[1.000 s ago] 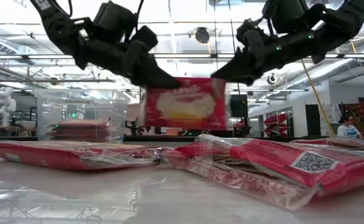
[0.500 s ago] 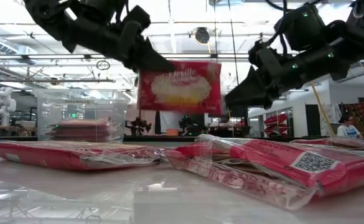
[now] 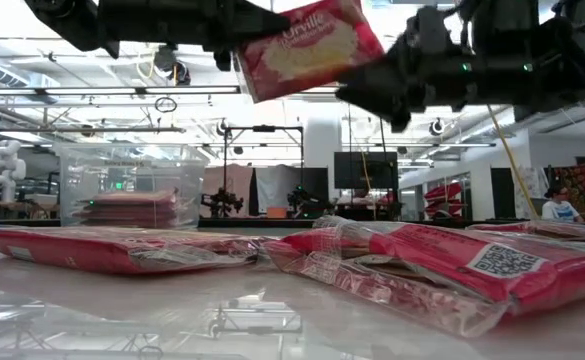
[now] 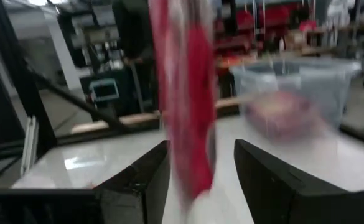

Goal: Sort popcorn bags into baskets
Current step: Put the red popcorn bag into the transparent container

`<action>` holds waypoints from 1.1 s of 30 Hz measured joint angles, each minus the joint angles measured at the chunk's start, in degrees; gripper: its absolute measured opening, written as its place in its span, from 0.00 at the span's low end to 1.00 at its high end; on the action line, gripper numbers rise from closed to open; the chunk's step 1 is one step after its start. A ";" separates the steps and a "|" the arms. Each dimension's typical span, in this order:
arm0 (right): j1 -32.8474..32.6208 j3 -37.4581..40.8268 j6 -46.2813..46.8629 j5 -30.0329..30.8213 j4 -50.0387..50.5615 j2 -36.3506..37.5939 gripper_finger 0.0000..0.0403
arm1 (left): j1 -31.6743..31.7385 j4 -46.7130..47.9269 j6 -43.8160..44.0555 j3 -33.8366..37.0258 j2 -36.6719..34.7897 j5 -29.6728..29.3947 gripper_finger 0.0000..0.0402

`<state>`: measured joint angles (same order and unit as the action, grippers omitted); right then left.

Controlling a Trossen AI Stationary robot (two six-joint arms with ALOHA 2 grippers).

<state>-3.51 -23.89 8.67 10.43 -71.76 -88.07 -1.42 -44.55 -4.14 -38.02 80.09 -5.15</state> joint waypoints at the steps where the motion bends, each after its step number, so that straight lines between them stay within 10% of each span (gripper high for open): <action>1: -0.08 -0.77 -0.54 -0.48 -0.67 0.00 0.42 | -0.45 -0.14 0.14 0.00 0.07 -0.05 0.08; 15: -2.81 -3.79 -3.59 -4.52 0.12 0.02 0.03 | -5.39 -1.17 -2.62 0.00 0.20 -2.52 0.15; 33: -4.02 -3.72 2.63 -1.42 13.64 0.04 0.05 | -4.47 14.85 6.54 -0.02 -3.23 -3.86 0.49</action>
<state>-7.53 -27.62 11.30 9.01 -58.12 -88.03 -5.88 -29.70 2.40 -38.04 76.86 -9.00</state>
